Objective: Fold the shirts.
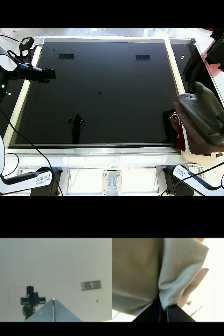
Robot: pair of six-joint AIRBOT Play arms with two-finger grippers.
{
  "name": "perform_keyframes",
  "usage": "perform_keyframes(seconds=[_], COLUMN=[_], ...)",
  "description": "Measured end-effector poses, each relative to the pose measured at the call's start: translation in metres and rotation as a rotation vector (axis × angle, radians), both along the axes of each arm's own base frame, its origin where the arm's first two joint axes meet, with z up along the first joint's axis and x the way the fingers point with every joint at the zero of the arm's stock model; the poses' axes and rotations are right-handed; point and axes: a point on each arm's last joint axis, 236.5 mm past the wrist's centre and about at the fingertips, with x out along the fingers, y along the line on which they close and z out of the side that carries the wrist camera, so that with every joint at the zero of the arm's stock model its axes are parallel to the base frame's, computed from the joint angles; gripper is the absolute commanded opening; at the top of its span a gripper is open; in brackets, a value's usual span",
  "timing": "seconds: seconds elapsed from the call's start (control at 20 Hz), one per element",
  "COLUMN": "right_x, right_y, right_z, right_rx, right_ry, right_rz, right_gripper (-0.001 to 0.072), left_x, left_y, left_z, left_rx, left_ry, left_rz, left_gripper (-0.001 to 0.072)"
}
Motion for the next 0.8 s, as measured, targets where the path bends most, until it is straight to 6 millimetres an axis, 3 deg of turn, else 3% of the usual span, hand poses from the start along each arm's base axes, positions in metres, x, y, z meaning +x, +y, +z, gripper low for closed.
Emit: perform_keyframes(seconds=[0.05,0.1,0.25,0.35,0.5,0.65,0.75,0.8], right_x=[-0.01,-0.018,-0.024,-0.02,0.003,0.049,0.1,0.13], right_y=[0.001,0.003,0.005,0.001,-0.018,-0.028,-0.009,0.013], right_z=[-0.01,-0.017,-0.023,-0.009,0.043,0.122,0.181,0.21], right_rx=[0.018,0.034,0.055,0.04,-0.064,-0.198,-0.23,-0.218], right_ry=[0.034,0.057,0.067,0.045,-0.088,-0.38,-0.673,-0.826], right_rz=[-0.008,-0.009,-0.004,0.004,0.021,0.07,0.188,0.291], right_gripper=[0.0424,0.0543,0.056,0.056,0.0558,0.0554,0.0554,0.0554], left_x=[0.0,0.0,0.0,0.0,0.001,0.002,0.005,0.006], left_y=[-0.001,-0.002,-0.003,-0.003,-0.003,-0.003,-0.003,-0.003], left_z=[0.0,0.0,0.0,0.0,0.001,0.001,0.003,0.004], left_rx=[0.0,0.0,0.0,0.0,0.001,0.001,0.001,-0.004], left_ry=[0.0,0.0,0.0,-0.001,-0.006,-0.012,-0.024,-0.031], left_rz=[-0.002,-0.004,-0.007,-0.006,-0.005,-0.003,0.0,0.001], left_gripper=[0.0008,0.0009,0.0009,0.0008,0.0008,0.0009,0.0009,0.0009])
